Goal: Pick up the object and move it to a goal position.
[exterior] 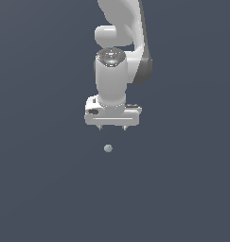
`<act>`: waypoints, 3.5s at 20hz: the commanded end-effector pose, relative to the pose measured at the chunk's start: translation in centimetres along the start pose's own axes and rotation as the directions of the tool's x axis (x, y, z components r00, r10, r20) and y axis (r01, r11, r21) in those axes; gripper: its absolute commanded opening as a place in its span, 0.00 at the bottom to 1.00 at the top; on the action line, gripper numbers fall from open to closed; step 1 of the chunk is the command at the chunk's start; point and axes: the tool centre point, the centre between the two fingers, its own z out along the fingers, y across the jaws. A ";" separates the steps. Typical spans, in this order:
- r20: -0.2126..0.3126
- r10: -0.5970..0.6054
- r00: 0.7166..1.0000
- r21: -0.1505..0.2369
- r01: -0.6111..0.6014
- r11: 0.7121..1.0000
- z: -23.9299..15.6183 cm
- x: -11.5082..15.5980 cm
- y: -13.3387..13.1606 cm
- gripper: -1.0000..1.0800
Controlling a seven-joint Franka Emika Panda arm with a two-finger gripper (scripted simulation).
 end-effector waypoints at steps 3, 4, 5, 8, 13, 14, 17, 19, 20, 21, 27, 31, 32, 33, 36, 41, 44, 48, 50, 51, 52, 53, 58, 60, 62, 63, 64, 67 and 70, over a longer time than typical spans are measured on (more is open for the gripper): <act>-0.001 -0.002 1.000 -0.003 0.002 1.000 -0.1 0.1 0.1 0.96; -0.003 -0.005 1.000 -0.006 0.005 1.000 -0.2 0.1 0.3 0.96; -0.005 -0.010 1.000 -0.011 0.009 1.000 -0.4 0.2 0.5 0.96; -0.012 -0.023 1.000 -0.027 0.023 0.999 -1.2 0.6 1.2 0.96; -0.014 -0.026 1.000 -0.030 0.025 0.999 -1.3 0.6 1.3 0.96; -0.013 -0.026 1.000 -0.029 0.025 0.999 -1.2 0.7 1.3 0.96; -0.010 -0.026 1.000 -0.027 0.026 0.999 -0.3 0.8 1.4 0.96; -0.007 -0.026 1.000 -0.025 0.026 0.999 0.6 0.8 1.5 0.96; -0.005 -0.026 1.000 -0.024 0.026 0.999 1.2 0.9 1.5 0.96; -0.002 -0.025 1.000 -0.022 0.025 0.999 1.8 0.9 1.6 0.96; 0.015 -0.023 1.000 -0.009 0.023 1.000 6.9 1.0 2.0 0.96; 0.025 -0.021 0.999 -0.002 0.021 1.000 9.6 0.9 2.2 0.96; 0.027 -0.021 0.999 -0.001 0.021 1.000 10.2 0.8 2.2 0.96; 0.028 -0.020 0.999 0.001 0.020 1.000 10.6 0.8 2.2 0.96; 0.032 -0.019 0.999 0.003 0.019 1.000 11.6 0.7 2.3 0.96; 0.034 -0.019 0.999 0.003 0.019 1.000 11.8 0.6 2.3 0.96; 0.034 -0.019 0.999 0.003 0.019 1.000 12.3 0.6 2.3 0.96; 0.034 -0.019 0.999 0.003 0.019 1.000 14.0 0.5 2.3 0.96; 0.033 -0.019 0.999 0.004 0.019 1.000 15.1 0.4 2.3 0.96; 0.033 -0.019 0.999 0.004 0.019 1.000 15.5 0.4 2.3 0.96; 0.033 -0.019 0.999 0.004 0.019 1.000 16.0 0.4 2.3 0.96; 0.033 -0.019 0.999 0.004 0.019 1.000 16.3 0.4 2.3 0.96; 0.033 -0.019 0.999 0.004 0.019 1.000 16.9 0.5 2.3 0.96; 0.033 -0.019 0.999 0.004 0.019 1.000 16.9 0.5 2.3 0.00; 0.033 -0.019 0.999 0.004 0.019 1.000 16.9 0.5 2.3 0.00; 0.033 -0.019 0.999 0.004 0.019 1.000 16.9 0.5 2.3 0.00; 0.033 -0.019 0.999 0.004 0.019 1.000 16.9 0.5 2.3 0.00; 0.033 -0.019 0.999 0.004 0.019 1.000 16.9 0.5 2.3 0.00; 0.032 -0.019 0.999 0.004 0.019 1.000 16.8 0.5 2.3 0.00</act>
